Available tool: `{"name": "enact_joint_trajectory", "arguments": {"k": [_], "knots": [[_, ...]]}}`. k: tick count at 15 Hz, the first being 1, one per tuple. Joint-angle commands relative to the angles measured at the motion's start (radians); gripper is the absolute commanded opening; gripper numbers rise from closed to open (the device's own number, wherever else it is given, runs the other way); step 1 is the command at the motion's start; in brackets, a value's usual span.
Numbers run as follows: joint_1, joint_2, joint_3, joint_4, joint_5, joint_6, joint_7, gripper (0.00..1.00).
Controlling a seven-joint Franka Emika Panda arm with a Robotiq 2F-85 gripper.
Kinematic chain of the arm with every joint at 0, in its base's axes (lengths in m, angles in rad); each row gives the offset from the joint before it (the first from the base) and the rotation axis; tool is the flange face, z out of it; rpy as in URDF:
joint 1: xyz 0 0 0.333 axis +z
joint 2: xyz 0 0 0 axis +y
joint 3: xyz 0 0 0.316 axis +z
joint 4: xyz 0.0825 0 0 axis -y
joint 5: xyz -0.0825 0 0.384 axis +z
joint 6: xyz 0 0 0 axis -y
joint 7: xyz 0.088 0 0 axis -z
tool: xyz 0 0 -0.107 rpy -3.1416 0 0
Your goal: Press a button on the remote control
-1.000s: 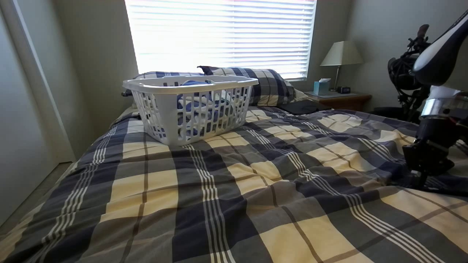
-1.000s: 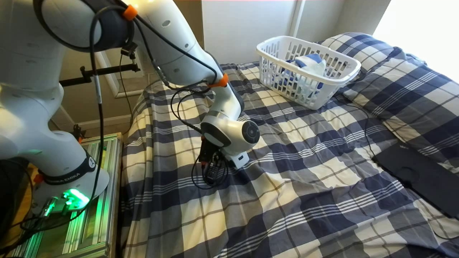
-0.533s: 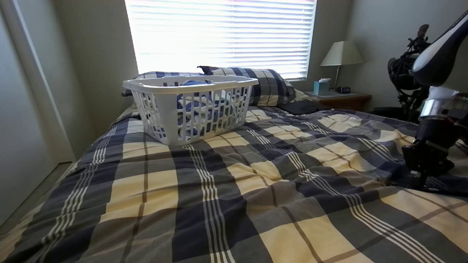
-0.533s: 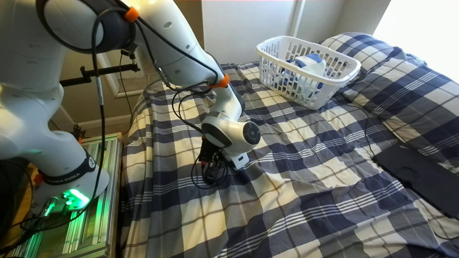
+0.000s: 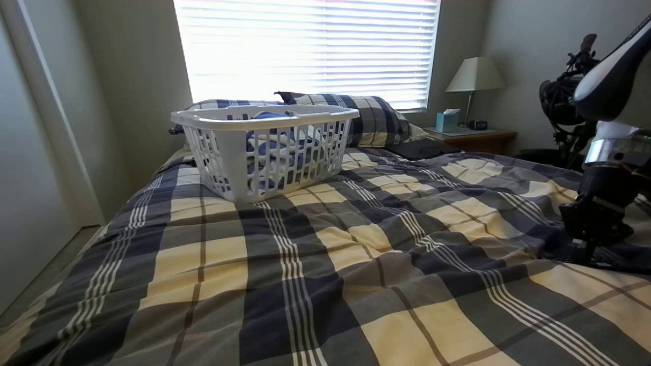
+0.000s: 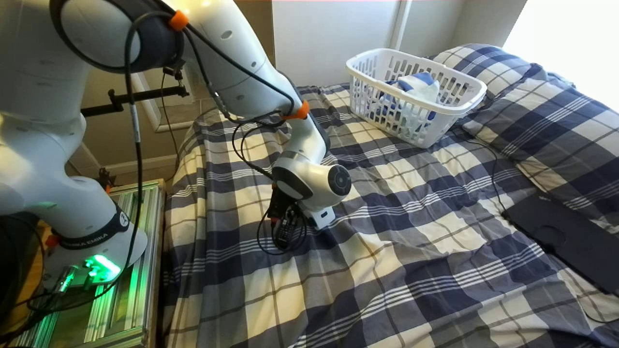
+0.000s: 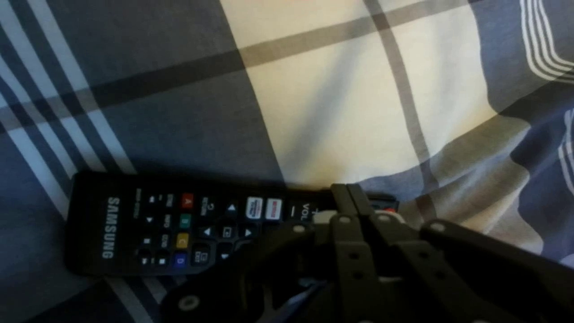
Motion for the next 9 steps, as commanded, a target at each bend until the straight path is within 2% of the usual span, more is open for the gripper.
{"name": "enact_joint_trajectory", "arguments": {"k": [1, 6, 9], "knots": [[-0.013, 0.056, 0.015, 0.05, -0.029, -0.043, 0.024, 0.04], [-0.005, 0.18, 0.013, 0.131, -0.067, -0.101, 0.059, 0.04], [-0.004, 0.207, 0.007, 0.168, -0.092, -0.113, 0.093, 0.04]]}}
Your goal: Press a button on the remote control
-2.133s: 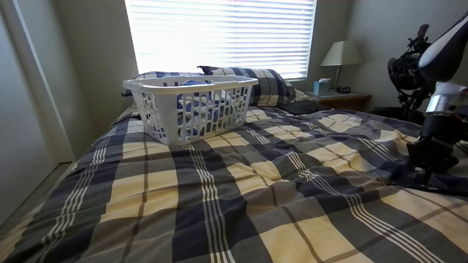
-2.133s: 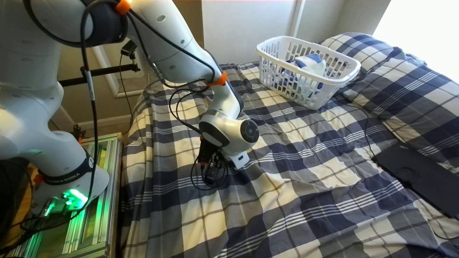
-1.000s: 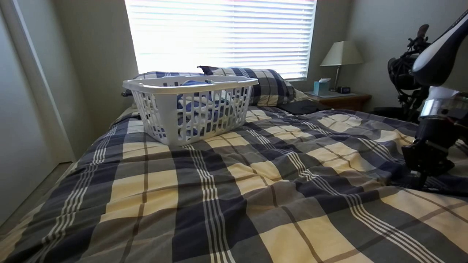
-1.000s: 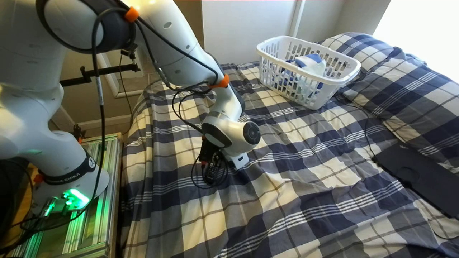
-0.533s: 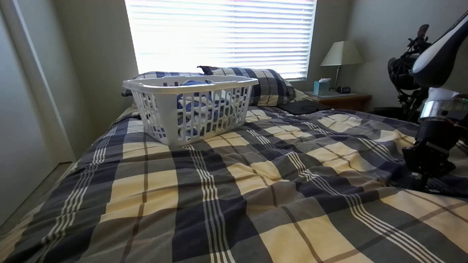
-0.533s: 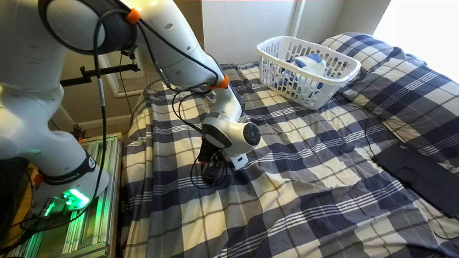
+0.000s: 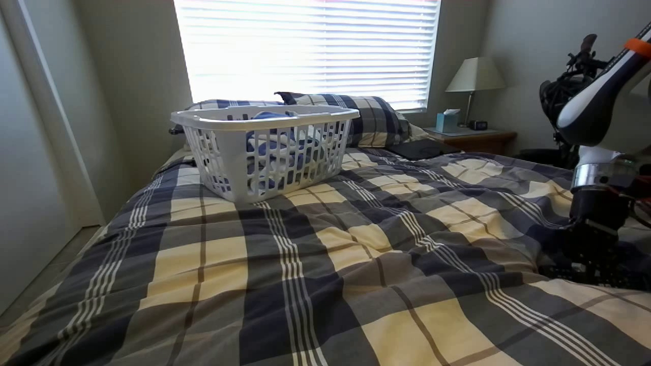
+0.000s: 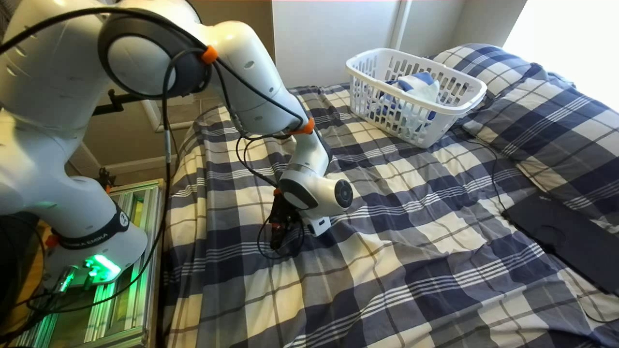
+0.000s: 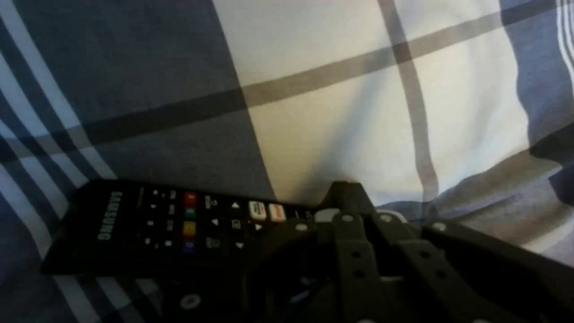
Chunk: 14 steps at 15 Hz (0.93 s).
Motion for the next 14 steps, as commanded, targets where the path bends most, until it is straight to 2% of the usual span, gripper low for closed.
{"name": "enact_joint_trajectory", "arguments": {"k": [1, 6, 10, 11, 12, 14], "knots": [[-0.007, 0.061, 0.002, 0.066, -0.044, -0.025, 0.054, 0.04], [0.003, -0.114, -0.005, -0.051, -0.062, 0.005, 0.052, 0.04], [0.04, -0.32, -0.035, -0.211, -0.161, 0.13, 0.057, 0.04], [0.046, -0.371, -0.036, -0.253, -0.186, 0.169, 0.053, 0.11], [0.052, -0.421, -0.037, -0.291, -0.214, 0.2, 0.049, 0.3], [0.061, -0.515, -0.027, -0.365, -0.251, 0.271, 0.034, 0.43]]}}
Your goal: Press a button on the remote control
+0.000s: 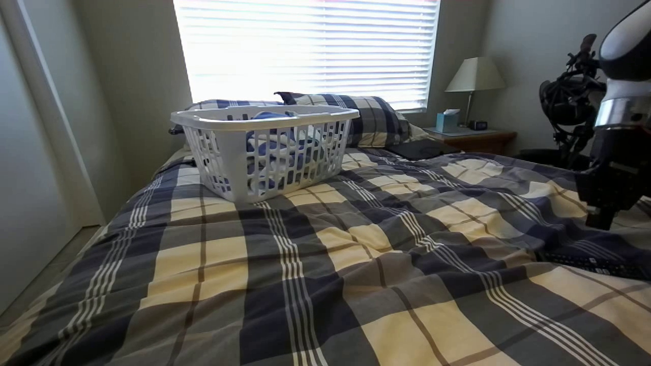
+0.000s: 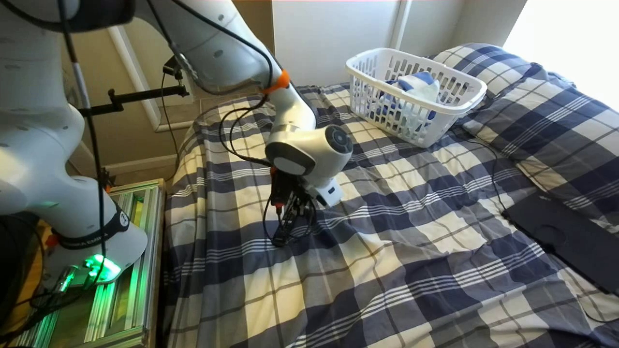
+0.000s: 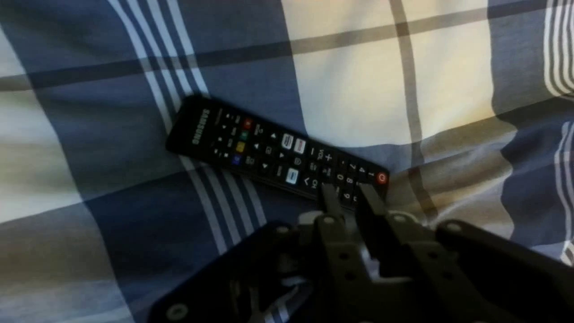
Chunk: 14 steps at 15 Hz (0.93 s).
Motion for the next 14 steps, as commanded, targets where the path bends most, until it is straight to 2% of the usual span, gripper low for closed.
{"name": "enact_joint_trajectory", "arguments": {"k": [1, 5, 8, 10, 11, 12, 14], "knots": [[0.032, -0.221, 0.004, -0.197, -0.079, 0.136, -0.014, 0.49], [0.049, -0.376, 0.015, -0.326, -0.102, 0.288, -0.061, 0.78], [0.054, -0.476, 0.018, -0.399, -0.038, 0.347, -0.143, 0.98], [0.067, -0.536, 0.004, -0.432, 0.044, 0.322, -0.237, 1.0], [0.077, -0.559, -0.013, -0.438, 0.102, 0.272, -0.315, 1.0], [0.081, -0.476, -0.014, -0.382, 0.014, 0.305, -0.201, 1.0], [0.089, -0.495, -0.025, -0.392, 0.022, 0.301, -0.216, 1.0]]}}
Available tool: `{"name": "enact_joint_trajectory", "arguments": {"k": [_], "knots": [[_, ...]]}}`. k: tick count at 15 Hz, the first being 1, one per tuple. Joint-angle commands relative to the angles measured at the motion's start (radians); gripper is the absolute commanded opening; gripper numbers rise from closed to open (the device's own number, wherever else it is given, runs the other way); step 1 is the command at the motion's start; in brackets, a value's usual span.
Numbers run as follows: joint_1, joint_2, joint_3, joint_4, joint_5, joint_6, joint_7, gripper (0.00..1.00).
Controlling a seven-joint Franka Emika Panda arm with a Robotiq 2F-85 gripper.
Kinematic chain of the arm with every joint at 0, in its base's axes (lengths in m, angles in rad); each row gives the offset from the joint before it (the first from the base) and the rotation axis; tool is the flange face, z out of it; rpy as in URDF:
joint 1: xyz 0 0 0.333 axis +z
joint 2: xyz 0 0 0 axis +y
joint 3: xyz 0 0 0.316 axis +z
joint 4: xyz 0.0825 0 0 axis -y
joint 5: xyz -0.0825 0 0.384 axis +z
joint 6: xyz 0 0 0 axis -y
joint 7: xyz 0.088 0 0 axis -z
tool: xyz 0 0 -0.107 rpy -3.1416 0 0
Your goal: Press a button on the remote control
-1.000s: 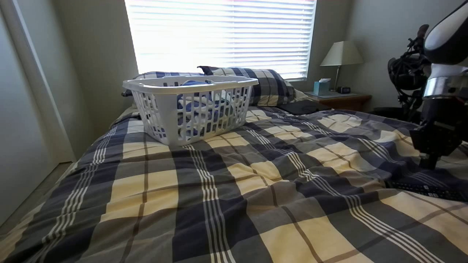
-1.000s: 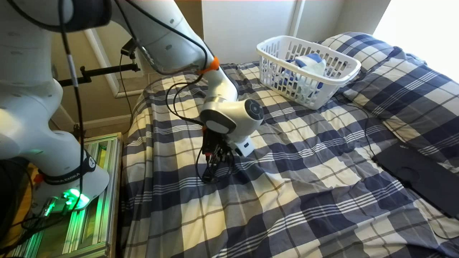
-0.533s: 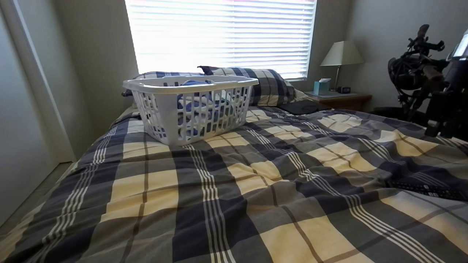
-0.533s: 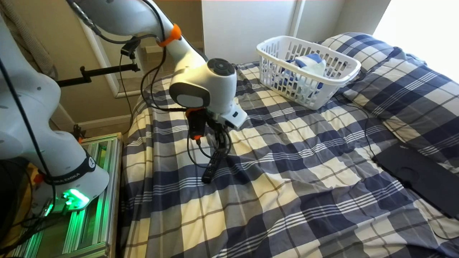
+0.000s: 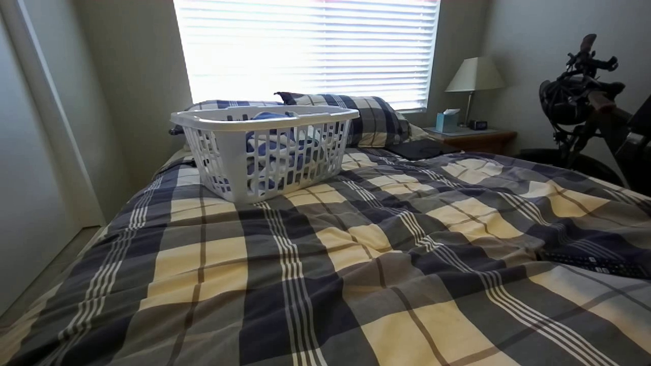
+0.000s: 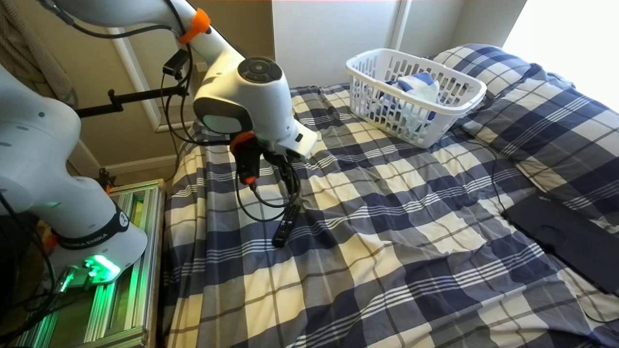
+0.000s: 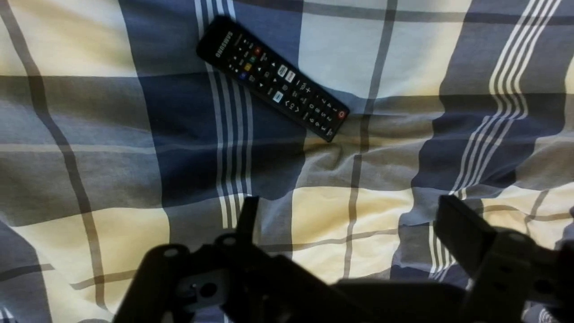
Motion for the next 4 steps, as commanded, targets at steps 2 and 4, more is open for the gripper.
{"name": "enact_joint_trajectory", "arguments": {"k": [2, 4], "knots": [[0.028, 0.008, -0.027, 0.003, -0.006, -0.001, 0.006, 1.0], [0.029, 0.012, -0.026, 0.003, -0.005, -0.001, 0.006, 1.0]]}}
